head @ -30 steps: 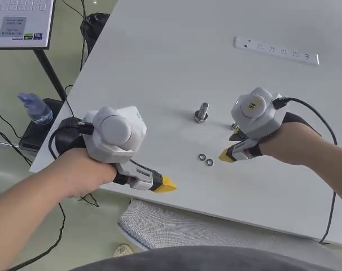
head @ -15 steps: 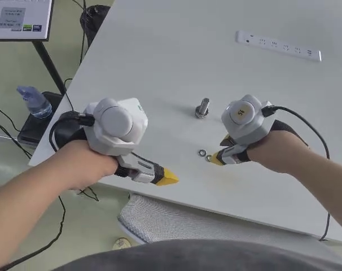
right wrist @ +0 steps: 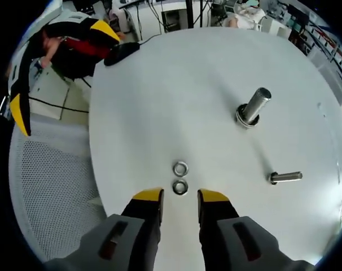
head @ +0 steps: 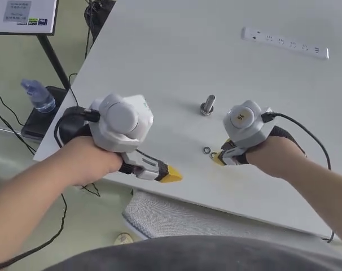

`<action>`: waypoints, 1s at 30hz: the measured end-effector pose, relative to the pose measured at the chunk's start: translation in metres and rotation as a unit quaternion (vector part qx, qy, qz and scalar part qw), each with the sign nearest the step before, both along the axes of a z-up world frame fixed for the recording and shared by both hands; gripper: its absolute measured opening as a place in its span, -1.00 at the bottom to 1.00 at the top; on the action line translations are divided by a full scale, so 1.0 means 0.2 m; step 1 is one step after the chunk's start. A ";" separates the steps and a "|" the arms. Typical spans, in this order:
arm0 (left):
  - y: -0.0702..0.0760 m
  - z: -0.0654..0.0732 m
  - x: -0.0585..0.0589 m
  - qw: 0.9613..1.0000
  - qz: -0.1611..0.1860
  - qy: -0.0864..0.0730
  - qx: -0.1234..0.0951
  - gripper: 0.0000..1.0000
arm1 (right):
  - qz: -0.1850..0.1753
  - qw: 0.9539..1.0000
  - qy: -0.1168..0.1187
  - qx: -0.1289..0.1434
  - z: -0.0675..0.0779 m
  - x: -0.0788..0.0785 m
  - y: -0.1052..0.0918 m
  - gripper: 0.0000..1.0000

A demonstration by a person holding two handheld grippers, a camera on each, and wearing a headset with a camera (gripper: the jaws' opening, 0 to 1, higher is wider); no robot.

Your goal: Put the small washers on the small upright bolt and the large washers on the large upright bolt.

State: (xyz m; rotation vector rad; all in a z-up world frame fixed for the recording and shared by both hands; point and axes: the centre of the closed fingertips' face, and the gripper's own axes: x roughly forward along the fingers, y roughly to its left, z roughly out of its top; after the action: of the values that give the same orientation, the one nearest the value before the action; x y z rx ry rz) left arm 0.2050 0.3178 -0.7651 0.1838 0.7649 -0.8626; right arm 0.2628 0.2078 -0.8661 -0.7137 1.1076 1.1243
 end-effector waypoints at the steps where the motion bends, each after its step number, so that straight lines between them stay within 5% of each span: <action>1: 0.00 0.00 0.00 1.000 0.000 0.000 -0.001 0.77 | -0.001 1.000 0.001 -0.001 -0.01 0.00 0.00 -0.51; 30: 0.03 -0.02 -0.04 1.000 -0.007 0.007 -0.005 0.73 | 0.006 0.999 -0.039 -0.029 -0.03 -0.02 0.02 -0.69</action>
State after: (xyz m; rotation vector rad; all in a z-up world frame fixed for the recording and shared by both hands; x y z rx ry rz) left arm 0.1969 0.3228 -0.7701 0.1747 0.7719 -0.8820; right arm 0.2592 0.2125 -0.8719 -0.8040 1.0736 1.0702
